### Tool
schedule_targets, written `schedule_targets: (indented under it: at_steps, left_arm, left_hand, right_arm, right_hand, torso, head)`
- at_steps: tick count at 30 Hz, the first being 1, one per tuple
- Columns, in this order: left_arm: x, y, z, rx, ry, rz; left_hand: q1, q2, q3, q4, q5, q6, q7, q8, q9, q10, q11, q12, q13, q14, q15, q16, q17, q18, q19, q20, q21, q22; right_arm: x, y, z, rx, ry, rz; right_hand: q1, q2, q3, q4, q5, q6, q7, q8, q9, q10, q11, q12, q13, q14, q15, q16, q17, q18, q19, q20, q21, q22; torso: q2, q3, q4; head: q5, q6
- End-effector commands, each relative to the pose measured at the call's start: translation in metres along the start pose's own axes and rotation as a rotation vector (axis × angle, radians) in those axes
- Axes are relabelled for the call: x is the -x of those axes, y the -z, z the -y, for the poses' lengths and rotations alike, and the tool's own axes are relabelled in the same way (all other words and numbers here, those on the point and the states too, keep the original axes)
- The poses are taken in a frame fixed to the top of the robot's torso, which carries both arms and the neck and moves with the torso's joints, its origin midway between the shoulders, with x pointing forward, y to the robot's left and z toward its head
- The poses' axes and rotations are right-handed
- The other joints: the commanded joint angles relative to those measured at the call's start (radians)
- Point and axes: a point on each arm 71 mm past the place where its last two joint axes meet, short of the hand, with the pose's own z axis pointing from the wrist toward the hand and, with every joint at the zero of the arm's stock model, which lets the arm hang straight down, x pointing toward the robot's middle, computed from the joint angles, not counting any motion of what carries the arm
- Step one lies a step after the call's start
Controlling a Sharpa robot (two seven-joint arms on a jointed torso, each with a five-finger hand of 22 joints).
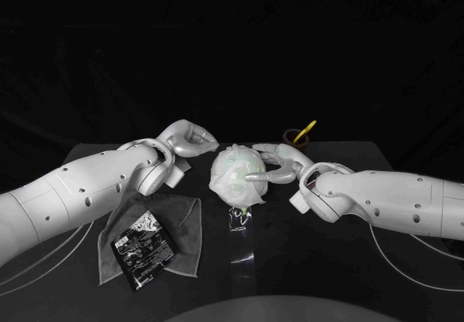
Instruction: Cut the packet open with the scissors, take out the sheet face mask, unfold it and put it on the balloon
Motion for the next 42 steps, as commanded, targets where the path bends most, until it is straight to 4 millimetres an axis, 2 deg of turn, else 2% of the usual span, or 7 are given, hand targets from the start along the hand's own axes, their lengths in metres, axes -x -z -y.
schedule_targets:
  at_steps: [1, 7, 18, 21, 23, 30, 42]
  left_arm:
    - [-0.002, 0.0, 0.0, 0.034, -0.013, -0.005]
    - [-0.008, 0.0, 0.001, 0.054, -0.048, -0.042]
    - [-0.014, -0.002, 0.001, 0.082, -0.077, -0.079]
    - [-0.015, -0.002, 0.001, 0.085, -0.079, -0.083]
    - [-0.015, -0.003, 0.001, 0.085, -0.08, -0.088]
    - [-0.02, -0.003, 0.003, 0.081, -0.079, -0.12]
    - [-0.019, -0.003, 0.002, 0.081, -0.09, -0.122]
  left_hand:
    - [-0.114, -0.05, -0.069, 0.059, -0.009, -0.06, 0.024, -0.055, -0.027, -0.04, 0.02, -0.012, -0.001, -0.045, 0.016, -0.01, -0.001, -0.01, -0.074, 0.002, -0.033, -0.015]
    - [-0.155, -0.052, -0.155, 0.061, -0.009, -0.072, 0.043, -0.083, -0.049, -0.153, 0.047, -0.044, -0.005, -0.106, 0.038, -0.002, 0.006, -0.011, -0.146, 0.003, -0.065, -0.027]
    - [-0.127, -0.006, -0.297, 0.063, -0.009, -0.059, 0.052, -0.1, -0.075, -0.206, 0.057, -0.021, 0.0, -0.165, 0.048, 0.036, 0.023, -0.012, -0.17, 0.004, -0.078, -0.027]
    - [-0.104, 0.024, -0.373, 0.064, -0.01, -0.055, 0.053, -0.109, -0.088, -0.221, 0.059, -0.001, 0.001, -0.185, 0.05, 0.06, 0.031, -0.012, -0.168, 0.004, -0.078, -0.026]
    - [-0.104, 0.024, -0.373, 0.064, -0.01, -0.055, 0.053, -0.109, -0.088, -0.221, 0.059, -0.001, 0.001, -0.185, 0.05, 0.06, 0.031, -0.012, -0.168, 0.004, -0.078, -0.026]
    - [-0.032, 0.06, -0.397, 0.051, -0.009, -0.037, 0.043, -0.11, -0.1, -0.228, 0.053, 0.022, 0.001, -0.193, 0.046, 0.085, 0.038, -0.011, -0.166, 0.004, -0.078, -0.025]
    - [0.028, 0.088, -0.381, 0.04, -0.009, -0.008, 0.029, -0.108, -0.111, -0.217, 0.043, 0.043, 0.002, -0.188, 0.042, 0.104, 0.042, -0.005, -0.169, 0.001, -0.079, -0.025]
  right_arm:
    - [-0.002, 0.0, 0.0, 0.007, 0.01, -0.02]
    - [-0.003, 0.001, 0.0, 0.007, 0.01, -0.021]
    - [-0.004, 0.001, -0.001, 0.008, 0.01, -0.023]
    - [-0.004, 0.001, -0.001, 0.008, 0.009, -0.023]
    - [-0.004, 0.001, -0.001, 0.008, 0.009, -0.023]
    - [-0.004, 0.001, -0.001, 0.006, 0.009, -0.022]
    - [-0.004, 0.001, -0.001, 0.005, 0.009, -0.02]
  right_hand:
    - [0.003, -0.002, 0.005, 0.001, -0.002, 0.01, 0.153, 0.005, 0.001, 0.007, 0.002, 0.001, 0.001, 0.002, 0.002, -0.006, -0.001, -0.012, -0.008, 0.0, -0.004, -0.003]
    - [0.003, -0.002, 0.005, 0.001, -0.002, 0.01, 0.153, 0.005, 0.001, 0.007, 0.002, 0.001, 0.001, 0.002, 0.002, -0.006, -0.001, -0.012, -0.008, 0.0, -0.004, -0.003]
    - [0.003, -0.004, 0.004, 0.001, -0.002, 0.011, 0.153, 0.005, 0.002, 0.007, 0.002, 0.001, 0.001, 0.001, 0.002, -0.006, -0.002, -0.012, -0.009, 0.0, -0.004, -0.004]
    - [0.003, -0.004, 0.004, 0.001, -0.002, 0.011, 0.153, 0.005, 0.002, 0.007, 0.002, 0.001, 0.001, 0.001, 0.002, -0.006, -0.002, -0.012, -0.009, 0.0, -0.004, -0.004]
    - [0.003, -0.004, 0.004, 0.001, -0.002, 0.011, 0.153, 0.005, 0.002, 0.007, 0.002, 0.001, 0.001, 0.001, 0.002, -0.006, -0.002, -0.012, -0.009, 0.0, -0.004, -0.004]
    - [0.003, -0.004, 0.004, 0.001, -0.002, 0.011, 0.153, 0.005, 0.002, 0.007, 0.002, 0.001, 0.001, 0.001, 0.002, -0.006, -0.002, -0.012, -0.009, 0.0, -0.004, -0.004]
    - [0.003, -0.003, 0.004, 0.001, -0.002, 0.012, 0.153, 0.006, 0.002, 0.009, 0.002, 0.001, 0.001, 0.002, 0.002, -0.007, -0.001, -0.013, -0.009, 0.0, -0.004, -0.004]
  torso:
    - [0.0, -0.0001, 0.0001]
    - [0.001, -0.0007, -0.0006]
    - [0.001, -0.0003, -0.0008]
    - [0.001, -0.0002, -0.0012]
    - [0.001, -0.0004, -0.0009]
    - [0.001, -0.0001, -0.0003]
    - [0.001, -0.0005, -0.0005]
  head:
    - [-0.001, 0.0]
    - [0.001, 0.0]
    - [0.001, -0.003]
    - [0.002, -0.004]
    - [0.002, -0.004]
    - [0.003, -0.006]
    - [0.002, -0.01]
